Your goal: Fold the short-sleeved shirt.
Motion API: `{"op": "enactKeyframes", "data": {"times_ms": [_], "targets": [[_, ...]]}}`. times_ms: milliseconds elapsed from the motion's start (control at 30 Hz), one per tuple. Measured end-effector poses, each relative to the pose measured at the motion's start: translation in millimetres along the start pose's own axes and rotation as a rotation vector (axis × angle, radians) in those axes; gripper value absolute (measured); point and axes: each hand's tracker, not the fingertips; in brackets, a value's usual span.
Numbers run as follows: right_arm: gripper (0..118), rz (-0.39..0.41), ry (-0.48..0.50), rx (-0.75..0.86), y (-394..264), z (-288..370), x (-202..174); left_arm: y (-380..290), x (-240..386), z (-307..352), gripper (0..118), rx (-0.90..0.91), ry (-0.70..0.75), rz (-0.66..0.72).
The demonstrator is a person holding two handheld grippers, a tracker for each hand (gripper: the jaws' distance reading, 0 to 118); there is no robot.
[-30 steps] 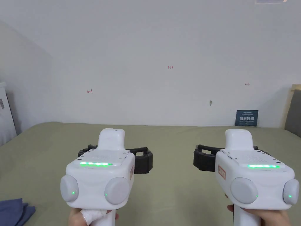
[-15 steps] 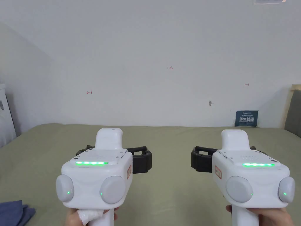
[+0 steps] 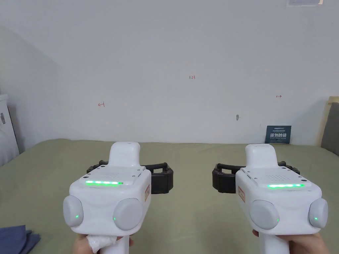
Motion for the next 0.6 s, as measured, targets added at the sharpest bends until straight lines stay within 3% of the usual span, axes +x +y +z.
{"op": "enactKeyframes", "data": {"times_ms": [600], "targets": [[118, 0.018, -0.002, 0.026, 2.2, -2.1, 0.8, 0.1, 1.5, 0.8, 118, 0.000, -0.008, 0.000]]}}
